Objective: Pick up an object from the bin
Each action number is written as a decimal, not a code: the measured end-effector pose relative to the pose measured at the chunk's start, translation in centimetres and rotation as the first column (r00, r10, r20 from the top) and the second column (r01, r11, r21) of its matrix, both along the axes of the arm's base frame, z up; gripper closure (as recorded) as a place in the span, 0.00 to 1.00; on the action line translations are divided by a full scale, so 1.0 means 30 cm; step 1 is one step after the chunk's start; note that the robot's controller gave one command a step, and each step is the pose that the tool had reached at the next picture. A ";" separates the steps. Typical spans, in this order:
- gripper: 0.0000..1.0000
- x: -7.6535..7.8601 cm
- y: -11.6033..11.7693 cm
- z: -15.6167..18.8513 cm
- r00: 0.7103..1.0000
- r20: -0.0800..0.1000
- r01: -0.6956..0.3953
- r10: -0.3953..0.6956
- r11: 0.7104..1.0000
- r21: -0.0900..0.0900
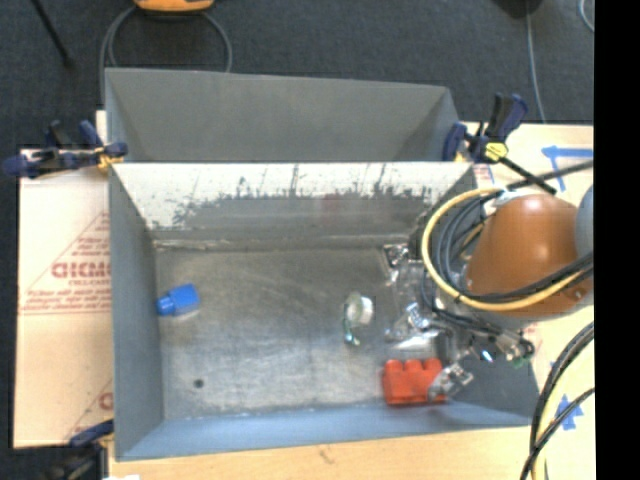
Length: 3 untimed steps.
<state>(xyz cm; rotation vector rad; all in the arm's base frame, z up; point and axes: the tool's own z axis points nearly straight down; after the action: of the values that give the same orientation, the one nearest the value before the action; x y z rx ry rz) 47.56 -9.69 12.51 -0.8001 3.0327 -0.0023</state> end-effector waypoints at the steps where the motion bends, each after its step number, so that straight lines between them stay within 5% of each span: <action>1: 0.00 -0.009 -0.049 -0.029 0.978 -0.003 -0.210 0.210 0.978 -0.001; 2: 0.00 0.031 0.002 -0.160 0.974 0.015 -0.228 0.228 0.974 -0.009; 3: 0.00 0.039 -0.001 -0.155 0.974 0.002 -0.227 0.227 0.974 -0.003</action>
Offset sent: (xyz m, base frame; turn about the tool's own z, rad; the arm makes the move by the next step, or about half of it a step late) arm -0.0031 -0.0135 -0.0088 -0.2130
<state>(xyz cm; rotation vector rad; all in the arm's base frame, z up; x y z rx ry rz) 48.73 -9.73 7.86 -1.1399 2.9198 -0.0061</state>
